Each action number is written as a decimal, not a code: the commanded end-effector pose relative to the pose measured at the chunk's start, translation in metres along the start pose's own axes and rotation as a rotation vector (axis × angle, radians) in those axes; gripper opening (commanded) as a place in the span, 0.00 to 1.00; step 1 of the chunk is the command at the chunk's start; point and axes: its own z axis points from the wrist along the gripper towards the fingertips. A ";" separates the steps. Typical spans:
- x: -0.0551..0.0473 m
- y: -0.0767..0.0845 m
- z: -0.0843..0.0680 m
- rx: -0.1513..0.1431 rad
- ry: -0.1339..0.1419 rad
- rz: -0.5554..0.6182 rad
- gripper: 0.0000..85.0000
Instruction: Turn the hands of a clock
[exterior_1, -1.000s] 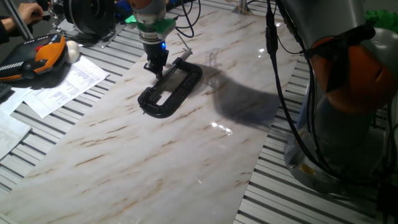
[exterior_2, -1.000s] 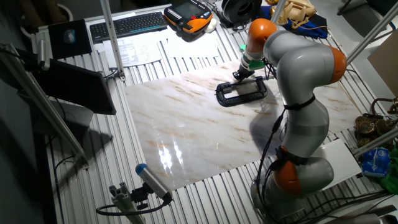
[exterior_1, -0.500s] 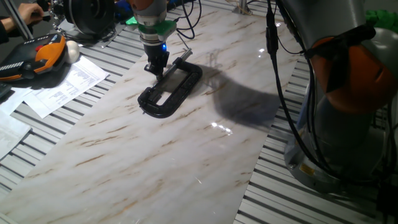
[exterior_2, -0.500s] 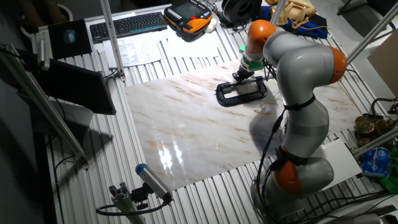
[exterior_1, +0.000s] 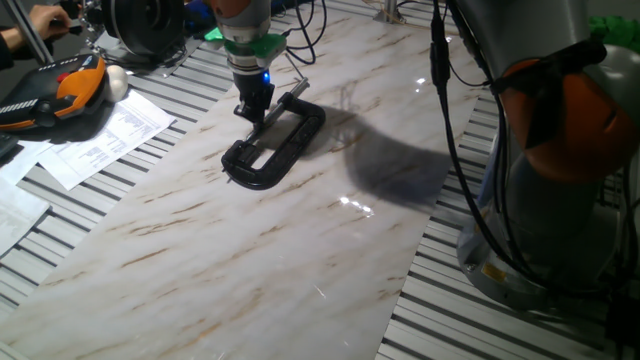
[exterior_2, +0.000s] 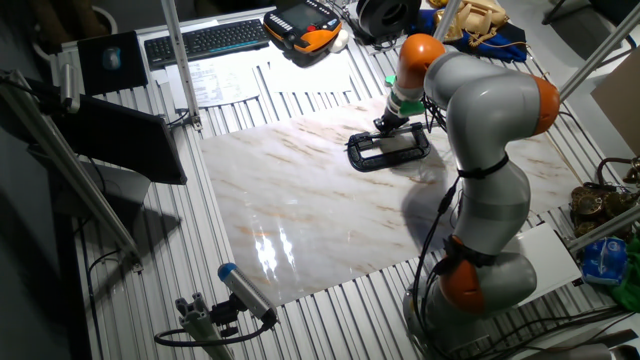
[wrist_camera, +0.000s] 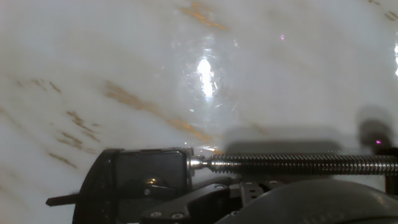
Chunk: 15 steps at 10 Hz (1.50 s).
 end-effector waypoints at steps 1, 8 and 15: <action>0.002 0.000 -0.001 0.003 0.000 0.003 0.00; 0.016 0.008 -0.003 0.011 0.003 0.021 0.00; 0.028 0.022 -0.003 0.004 0.001 0.049 0.00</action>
